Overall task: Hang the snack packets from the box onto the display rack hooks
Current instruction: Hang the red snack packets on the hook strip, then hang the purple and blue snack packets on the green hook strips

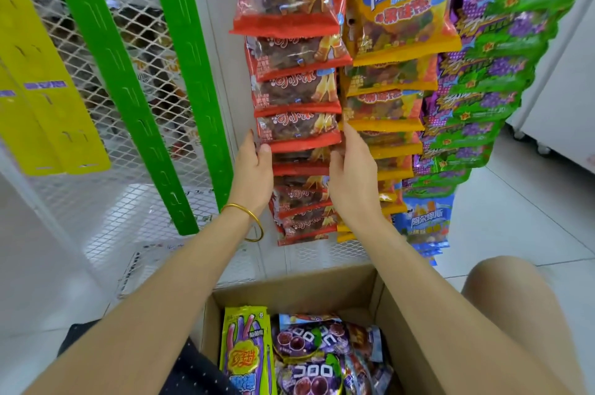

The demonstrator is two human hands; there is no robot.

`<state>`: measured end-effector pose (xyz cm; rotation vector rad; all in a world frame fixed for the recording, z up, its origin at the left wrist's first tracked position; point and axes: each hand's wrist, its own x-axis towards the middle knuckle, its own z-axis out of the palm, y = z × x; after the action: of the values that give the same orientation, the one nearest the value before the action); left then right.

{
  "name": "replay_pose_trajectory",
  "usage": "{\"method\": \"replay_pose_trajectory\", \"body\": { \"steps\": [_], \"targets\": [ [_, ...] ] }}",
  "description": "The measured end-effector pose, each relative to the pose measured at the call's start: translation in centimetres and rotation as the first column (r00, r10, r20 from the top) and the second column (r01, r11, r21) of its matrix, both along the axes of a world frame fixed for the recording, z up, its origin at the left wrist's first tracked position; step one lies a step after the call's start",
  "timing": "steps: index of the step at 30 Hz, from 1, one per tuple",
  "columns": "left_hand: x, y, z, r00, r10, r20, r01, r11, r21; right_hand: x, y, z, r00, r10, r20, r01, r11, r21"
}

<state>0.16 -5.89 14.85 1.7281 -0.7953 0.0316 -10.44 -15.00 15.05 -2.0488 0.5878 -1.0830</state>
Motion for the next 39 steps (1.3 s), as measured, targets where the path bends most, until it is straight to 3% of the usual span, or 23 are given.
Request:
{"method": "replay_pose_trajectory", "body": {
  "steps": [3,9,23,28,32,39],
  "targets": [
    [0.0,1.0,-1.8,0.990,0.030,-0.140,-0.018,0.996,0.085,-0.8,-0.1,-2.4,0.997,0.001,-0.071,0.002,0.999,0.050],
    [-1.1,1.8,-3.1,0.958,-0.055,-0.281,0.102,0.983,0.155,-0.6,-1.0,-7.9,0.967,0.014,-0.255,0.024,0.989,0.145],
    [-1.5,1.7,-3.9,0.948,-0.142,-0.285,0.169,0.983,0.072,0.6,-0.5,-10.6,0.944,0.038,-0.327,0.004,0.992,0.127],
    [-1.4,2.7,-6.1,0.921,0.000,-0.388,0.015,0.999,0.035,-1.6,-1.1,-12.4,0.940,0.028,-0.341,0.016,0.992,0.127],
    [-1.5,4.7,-11.8,0.866,0.129,-0.484,-0.026,0.977,0.214,-4.4,-3.2,-18.5,0.825,0.154,-0.544,0.047,0.941,0.336],
    [-3.3,5.3,-20.1,0.887,0.103,-0.450,0.178,0.823,0.540,-8.5,-4.6,-31.8,0.600,0.260,-0.757,0.339,0.774,0.534]
  ]
}}
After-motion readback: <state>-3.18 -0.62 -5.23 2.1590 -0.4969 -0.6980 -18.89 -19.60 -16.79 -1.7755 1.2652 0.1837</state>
